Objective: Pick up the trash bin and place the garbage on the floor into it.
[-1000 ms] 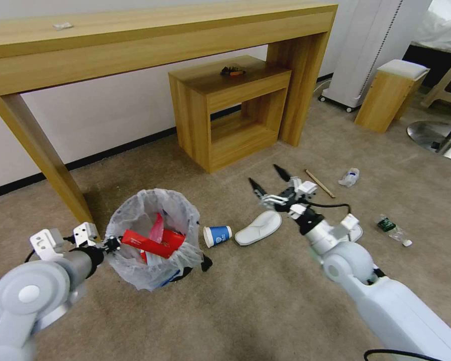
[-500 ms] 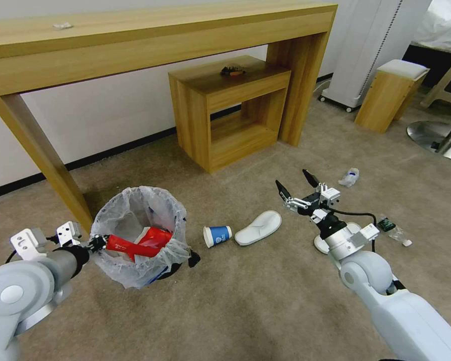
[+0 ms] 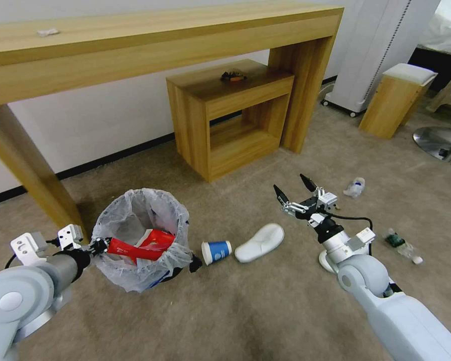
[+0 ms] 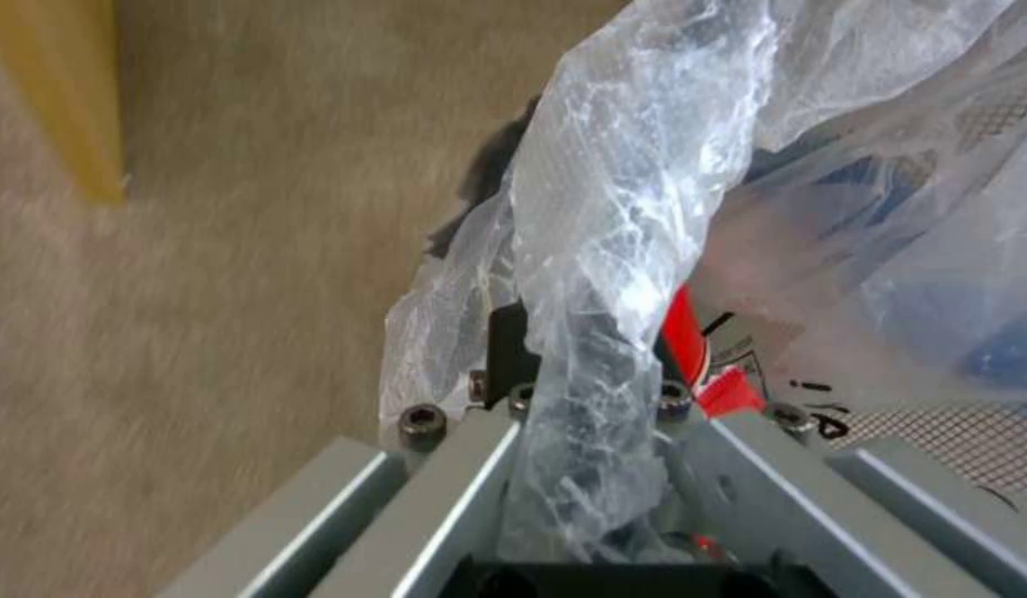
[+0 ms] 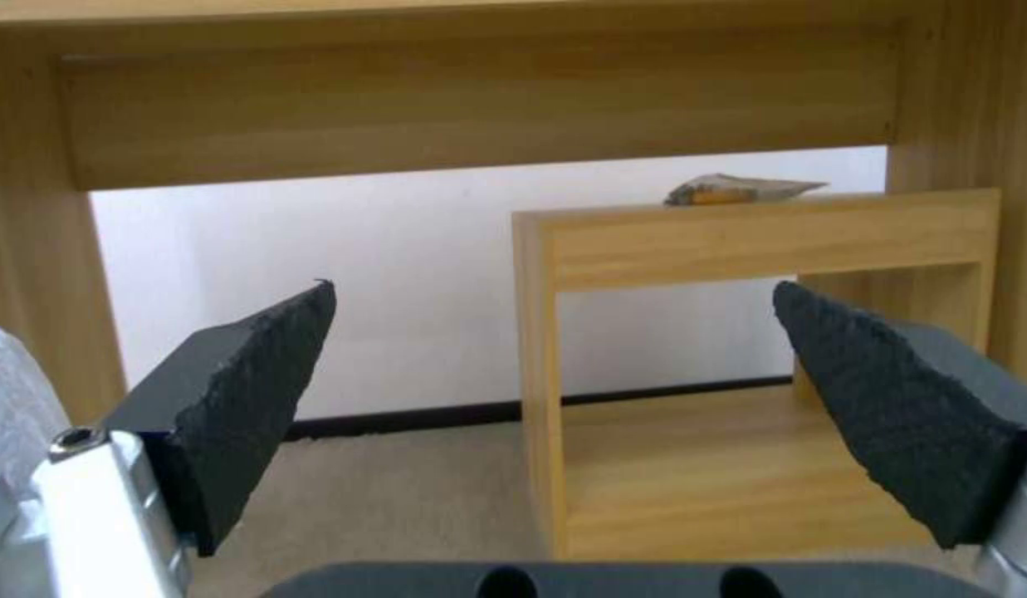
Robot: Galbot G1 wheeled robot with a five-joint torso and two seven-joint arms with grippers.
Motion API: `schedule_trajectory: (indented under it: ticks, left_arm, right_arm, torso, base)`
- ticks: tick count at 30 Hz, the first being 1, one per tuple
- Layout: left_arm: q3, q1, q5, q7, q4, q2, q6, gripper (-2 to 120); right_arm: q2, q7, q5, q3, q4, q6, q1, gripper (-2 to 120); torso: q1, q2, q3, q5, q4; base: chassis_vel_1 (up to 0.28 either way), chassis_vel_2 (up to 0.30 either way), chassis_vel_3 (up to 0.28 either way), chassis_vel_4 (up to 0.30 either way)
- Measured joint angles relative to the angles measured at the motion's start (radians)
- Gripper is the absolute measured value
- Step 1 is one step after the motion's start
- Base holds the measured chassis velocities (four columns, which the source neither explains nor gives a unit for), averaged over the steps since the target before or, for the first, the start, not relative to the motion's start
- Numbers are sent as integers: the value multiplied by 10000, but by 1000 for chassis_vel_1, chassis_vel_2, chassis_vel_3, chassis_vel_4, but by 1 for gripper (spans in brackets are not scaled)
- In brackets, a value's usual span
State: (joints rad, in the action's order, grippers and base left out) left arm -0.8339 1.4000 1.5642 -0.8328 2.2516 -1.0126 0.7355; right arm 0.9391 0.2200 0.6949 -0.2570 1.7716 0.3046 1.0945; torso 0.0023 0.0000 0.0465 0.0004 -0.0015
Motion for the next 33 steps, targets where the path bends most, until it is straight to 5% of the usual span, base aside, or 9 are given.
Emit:
schedule_trajectory:
  ticks: [11,14,17,18,25,33]
  left_arm:
    - [-33,-62,-52,51,-76,31,0,0]
    - [-64,-68,-53,63,-89,36,0,0]
    - [-89,-75,-64,72,-101,35,0,0]
    - [-89,-75,-64,72,-101,35,0,0]
    - [-125,15,-140,126,-54,-1,0,0]
    - [-185,167,-224,185,97,-22,-1,0]
  right_arm:
    - [74,-972,-400,412,-7,-618,-34,100]
    - [80,-1616,-626,443,44,-1718,98,100]
    - [20,-3081,-329,521,315,-4271,340,100]
    - [20,-3081,-329,521,315,-4271,340,100]
    - [176,-5420,1868,660,479,-7553,396,100]
    - [645,-6909,3578,820,235,-8939,118,100]
  torso:
    - [-1,-1,0,-4,-2]
    - [-5,0,-3,-3,1]
    - [-5,0,-3,-4,-3]
    - [-5,0,-3,-4,-3]
    - [-4,0,-1,-5,-2]
    - [-4,-1,-1,-4,-1]
  base:
    - [-118,137,112,-127]
    - [19,-41,-16,39]
    - [10,-13,-10,20]
    - [0,0,0,0]
    - [0,0,0,0]
    - [0,0,0,0]
